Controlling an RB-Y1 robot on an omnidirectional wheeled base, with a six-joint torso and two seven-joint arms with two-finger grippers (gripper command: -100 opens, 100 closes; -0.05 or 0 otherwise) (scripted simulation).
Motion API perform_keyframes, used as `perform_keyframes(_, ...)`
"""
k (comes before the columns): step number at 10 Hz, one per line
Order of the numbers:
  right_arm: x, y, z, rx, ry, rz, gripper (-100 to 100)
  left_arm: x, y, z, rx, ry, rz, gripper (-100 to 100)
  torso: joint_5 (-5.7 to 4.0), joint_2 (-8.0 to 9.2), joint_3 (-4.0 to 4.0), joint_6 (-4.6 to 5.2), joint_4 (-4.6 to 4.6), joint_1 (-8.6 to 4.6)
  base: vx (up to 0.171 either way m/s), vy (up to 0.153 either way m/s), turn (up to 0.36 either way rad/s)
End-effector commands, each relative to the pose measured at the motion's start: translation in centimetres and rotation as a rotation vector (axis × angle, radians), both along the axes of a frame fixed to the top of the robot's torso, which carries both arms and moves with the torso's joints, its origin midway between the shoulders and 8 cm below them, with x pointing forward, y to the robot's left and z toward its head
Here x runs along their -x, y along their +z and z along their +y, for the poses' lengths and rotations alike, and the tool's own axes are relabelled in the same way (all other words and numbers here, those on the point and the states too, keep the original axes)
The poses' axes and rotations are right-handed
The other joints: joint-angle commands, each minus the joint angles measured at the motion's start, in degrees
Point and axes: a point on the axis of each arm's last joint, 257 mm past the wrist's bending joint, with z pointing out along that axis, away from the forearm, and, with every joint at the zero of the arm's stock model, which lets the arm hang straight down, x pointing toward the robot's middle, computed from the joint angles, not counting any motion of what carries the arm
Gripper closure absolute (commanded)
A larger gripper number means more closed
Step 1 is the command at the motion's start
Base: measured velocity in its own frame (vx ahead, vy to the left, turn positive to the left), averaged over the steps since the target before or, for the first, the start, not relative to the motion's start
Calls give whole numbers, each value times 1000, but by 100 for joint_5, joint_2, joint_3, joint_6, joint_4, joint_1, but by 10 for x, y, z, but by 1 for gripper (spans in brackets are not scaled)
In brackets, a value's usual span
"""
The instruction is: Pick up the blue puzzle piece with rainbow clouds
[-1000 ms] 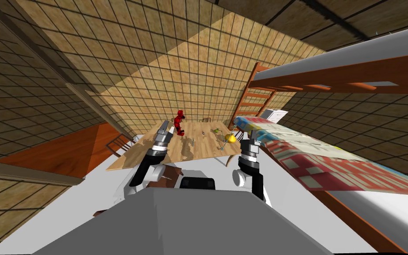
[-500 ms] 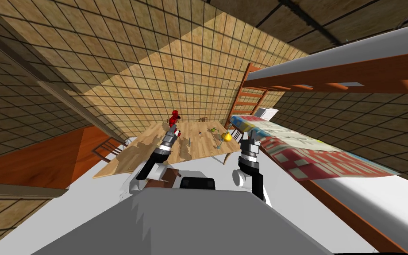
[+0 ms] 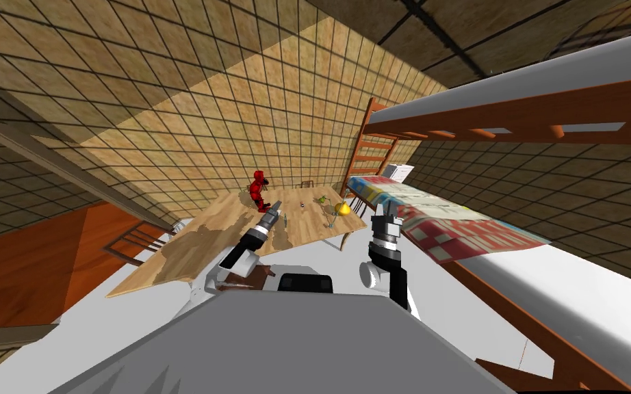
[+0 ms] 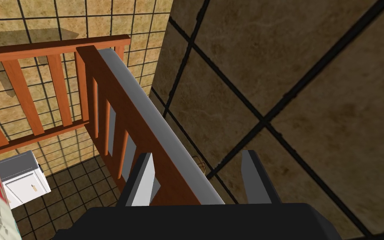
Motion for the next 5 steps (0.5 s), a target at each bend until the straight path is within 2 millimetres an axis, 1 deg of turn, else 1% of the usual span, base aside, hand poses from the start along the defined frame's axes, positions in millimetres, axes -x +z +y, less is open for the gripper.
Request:
perform_keyframes(1,0,0,0,0,0,0,0,-5,-23,-2,-40,-8,65,-100,0,0,0,0,0,0,1,-30,-124)
perform_keyframes(3,0,0,0,0,0,0,0,-10,-64,1,-114,-18,168,-100,1,-4,-2,3,-1,0,10,-42,-202)
perform_keyframes(4,0,0,0,0,0,0,0,-11,-66,1,-116,-16,176,-100,0,-4,-3,2,-1,-1,6,-30,-48)
perform_keyframes(5,0,0,0,0,0,0,0,-12,-87,5,-157,-18,231,-100,0,-3,-2,-1,-1,2,5,-34,-114)
